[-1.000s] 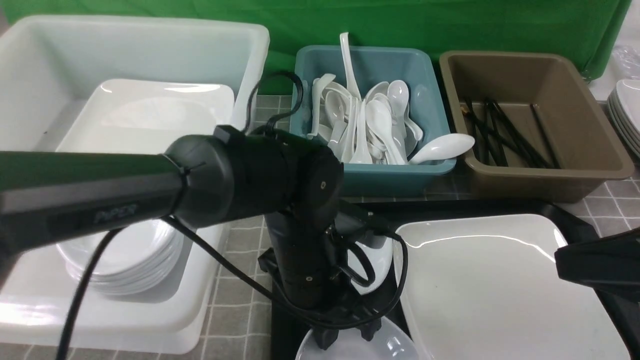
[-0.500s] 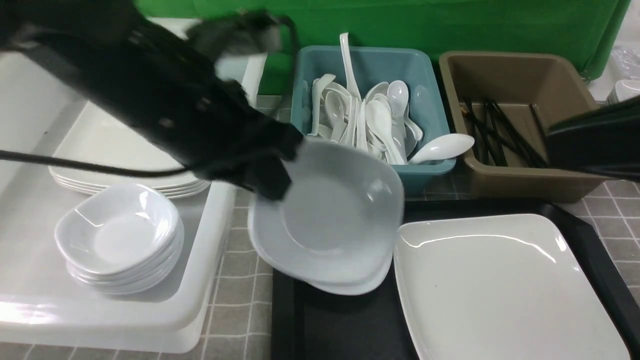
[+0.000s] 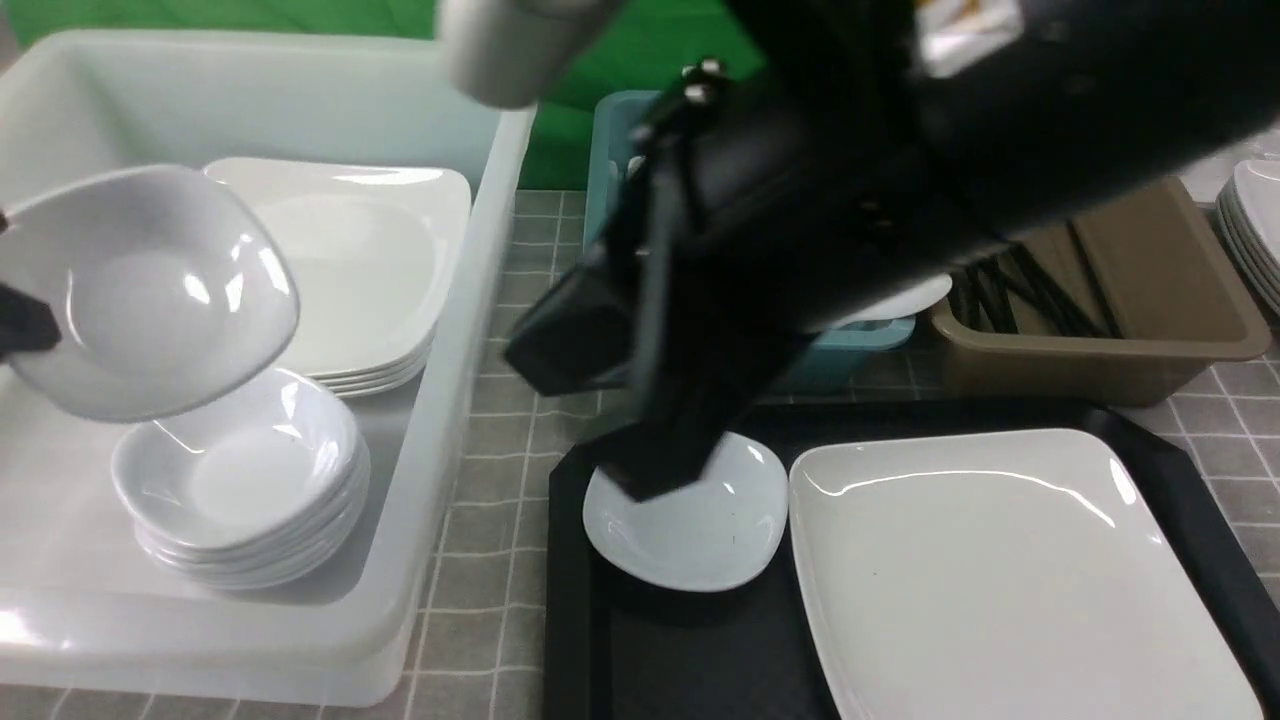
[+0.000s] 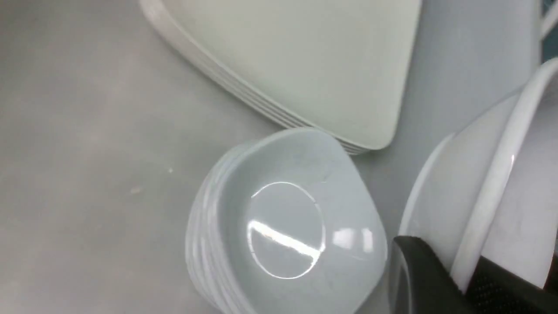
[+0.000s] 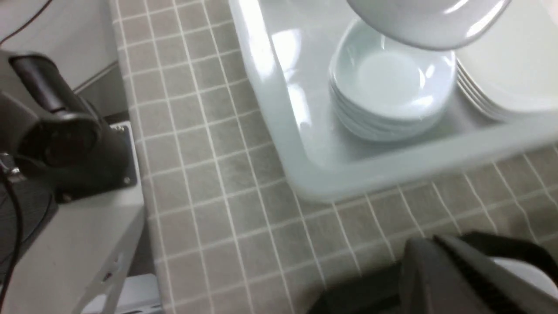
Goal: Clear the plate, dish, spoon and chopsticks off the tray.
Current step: Use the left arm to put the small plate into the large storage box on the left
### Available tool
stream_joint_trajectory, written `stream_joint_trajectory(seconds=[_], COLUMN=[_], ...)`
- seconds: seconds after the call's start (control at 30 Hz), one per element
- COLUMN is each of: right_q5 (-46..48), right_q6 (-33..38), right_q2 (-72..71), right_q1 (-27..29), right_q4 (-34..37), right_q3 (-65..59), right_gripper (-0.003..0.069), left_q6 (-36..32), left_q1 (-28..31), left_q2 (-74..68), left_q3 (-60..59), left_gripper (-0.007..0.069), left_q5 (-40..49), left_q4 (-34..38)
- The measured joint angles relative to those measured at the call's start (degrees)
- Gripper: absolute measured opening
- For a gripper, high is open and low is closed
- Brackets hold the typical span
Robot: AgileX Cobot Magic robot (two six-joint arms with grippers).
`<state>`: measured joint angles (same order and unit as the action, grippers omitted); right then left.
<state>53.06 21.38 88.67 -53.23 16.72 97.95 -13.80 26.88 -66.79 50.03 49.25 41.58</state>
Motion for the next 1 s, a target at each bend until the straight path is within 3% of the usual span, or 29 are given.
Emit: stream_joint_trajectory(seconds=[0.13, 0.3, 0.6, 0.77, 1.0], right_q5=[-0.85, -4.81, -8.11, -6.46, -5.21], right_q6=[-0.80, -0.98, -1.00, -1.00, -1.24], right_q2=[4.33, 9.08, 10.51, 10.51, 10.24], right_q1=[-0.77, -0.85, -1.23, -1.23, -1.18], right_q4=[-0.34, -0.58, -0.82, -2.33, -6.01], right_q3=[3.64, 4.69, 4.80, 5.12, 5.12], right_gripper=[0.0024, 0.0024, 0.0024, 0.0028, 0.0036], left_q6=[-0.20, -0.41, -0.45, 0.84, 9.80], left_q1=[-0.03, -4.28, -10.98, -11.06, -11.06], left_q2=[-0.27, -2.22, -9.21, -8.54, -2.19], left_q3=[-4.96, -7.71, -8.09, -7.01, -4.15], left_gripper=[0.0026, 0.0043, 0.0230, 0.0347, 0.0368], left_q5=[-4.35, -11.79, -16.31, -13.39, -8.15], left_q4=[2.58, 3.79, 3.44, -4.56, -19.91])
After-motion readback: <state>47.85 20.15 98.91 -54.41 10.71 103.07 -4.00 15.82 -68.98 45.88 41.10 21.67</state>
